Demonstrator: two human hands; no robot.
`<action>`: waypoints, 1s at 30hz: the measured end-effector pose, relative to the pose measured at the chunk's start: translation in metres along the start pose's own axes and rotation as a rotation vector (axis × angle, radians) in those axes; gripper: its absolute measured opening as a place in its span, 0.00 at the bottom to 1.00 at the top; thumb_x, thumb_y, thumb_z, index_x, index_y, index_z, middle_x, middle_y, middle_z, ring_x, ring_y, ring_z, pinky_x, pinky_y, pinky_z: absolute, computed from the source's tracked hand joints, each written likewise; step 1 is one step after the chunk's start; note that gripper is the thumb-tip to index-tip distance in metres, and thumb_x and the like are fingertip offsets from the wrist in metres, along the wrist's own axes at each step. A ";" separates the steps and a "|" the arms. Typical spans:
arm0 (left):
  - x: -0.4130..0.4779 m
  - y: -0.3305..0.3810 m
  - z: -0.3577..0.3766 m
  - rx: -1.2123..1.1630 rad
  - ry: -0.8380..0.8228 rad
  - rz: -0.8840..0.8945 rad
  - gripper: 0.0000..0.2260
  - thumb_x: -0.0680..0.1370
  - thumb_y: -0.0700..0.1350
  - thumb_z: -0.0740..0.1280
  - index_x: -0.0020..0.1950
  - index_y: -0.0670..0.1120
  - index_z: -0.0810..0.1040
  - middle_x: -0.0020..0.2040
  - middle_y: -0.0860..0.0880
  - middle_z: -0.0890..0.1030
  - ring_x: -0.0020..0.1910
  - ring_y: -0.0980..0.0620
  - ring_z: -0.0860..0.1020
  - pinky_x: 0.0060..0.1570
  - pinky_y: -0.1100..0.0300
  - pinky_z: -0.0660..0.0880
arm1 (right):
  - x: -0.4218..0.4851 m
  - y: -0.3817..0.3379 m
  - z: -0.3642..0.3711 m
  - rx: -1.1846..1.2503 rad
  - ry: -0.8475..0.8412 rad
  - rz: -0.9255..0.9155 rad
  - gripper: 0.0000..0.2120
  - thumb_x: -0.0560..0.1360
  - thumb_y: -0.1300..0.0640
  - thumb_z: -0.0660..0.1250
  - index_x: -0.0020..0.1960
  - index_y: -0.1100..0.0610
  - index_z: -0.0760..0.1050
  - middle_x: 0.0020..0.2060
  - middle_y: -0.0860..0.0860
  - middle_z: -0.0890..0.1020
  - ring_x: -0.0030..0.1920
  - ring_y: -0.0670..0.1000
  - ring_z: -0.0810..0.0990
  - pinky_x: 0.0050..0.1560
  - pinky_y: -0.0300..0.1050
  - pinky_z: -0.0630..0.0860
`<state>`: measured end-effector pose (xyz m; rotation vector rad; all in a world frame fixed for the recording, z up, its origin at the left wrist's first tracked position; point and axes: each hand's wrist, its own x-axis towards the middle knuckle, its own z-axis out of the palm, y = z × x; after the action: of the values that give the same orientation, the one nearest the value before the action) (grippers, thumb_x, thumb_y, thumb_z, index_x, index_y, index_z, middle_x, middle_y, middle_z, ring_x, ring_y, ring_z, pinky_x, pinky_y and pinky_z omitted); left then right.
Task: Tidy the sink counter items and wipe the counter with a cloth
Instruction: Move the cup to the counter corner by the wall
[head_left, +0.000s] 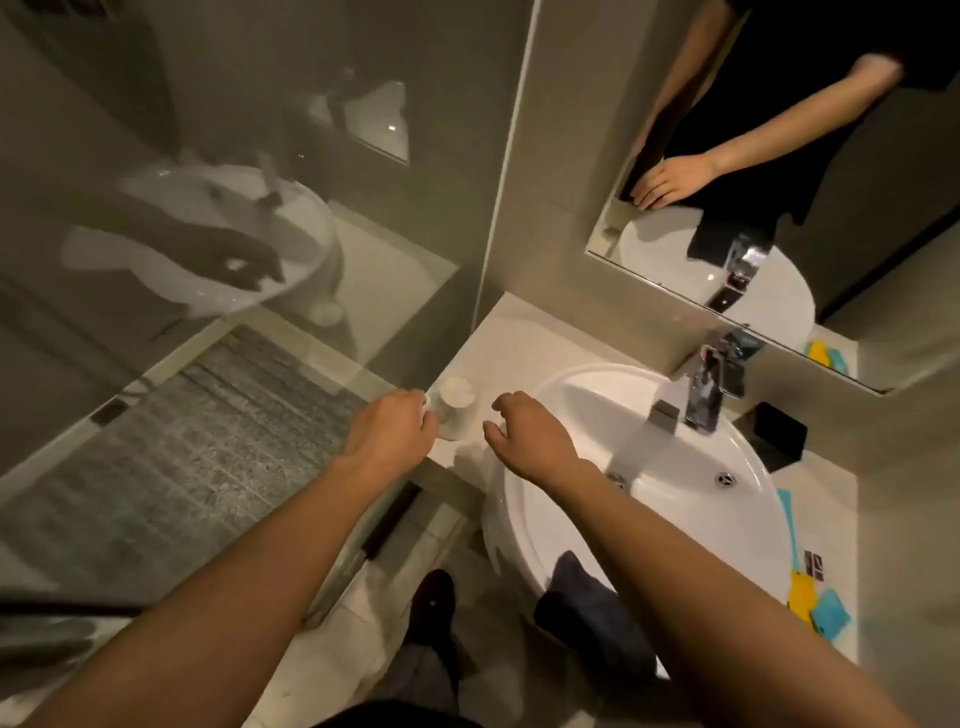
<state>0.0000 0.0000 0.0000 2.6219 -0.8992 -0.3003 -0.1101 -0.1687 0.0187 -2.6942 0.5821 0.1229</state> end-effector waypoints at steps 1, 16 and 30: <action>0.012 -0.006 0.002 0.000 -0.015 -0.008 0.12 0.81 0.52 0.61 0.56 0.45 0.78 0.51 0.45 0.82 0.46 0.44 0.80 0.43 0.52 0.77 | 0.013 0.001 0.002 0.004 -0.025 0.002 0.20 0.81 0.46 0.62 0.68 0.55 0.74 0.63 0.54 0.80 0.59 0.56 0.81 0.59 0.51 0.79; 0.087 -0.029 0.026 -0.280 -0.353 0.083 0.26 0.72 0.49 0.77 0.68 0.54 0.75 0.63 0.52 0.80 0.58 0.49 0.79 0.58 0.47 0.79 | 0.094 0.015 0.026 0.145 -0.319 0.036 0.29 0.74 0.49 0.75 0.71 0.54 0.70 0.67 0.54 0.78 0.64 0.56 0.78 0.66 0.49 0.73; 0.094 -0.010 -0.001 -0.354 -0.296 0.103 0.25 0.73 0.48 0.79 0.69 0.53 0.78 0.60 0.53 0.83 0.55 0.55 0.79 0.59 0.53 0.79 | 0.086 0.031 0.005 0.374 -0.165 -0.050 0.27 0.73 0.48 0.77 0.68 0.53 0.74 0.63 0.52 0.80 0.58 0.53 0.78 0.61 0.49 0.77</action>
<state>0.0787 -0.0508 -0.0105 2.2315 -0.9676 -0.7612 -0.0443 -0.2257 -0.0108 -2.3081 0.4373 0.1998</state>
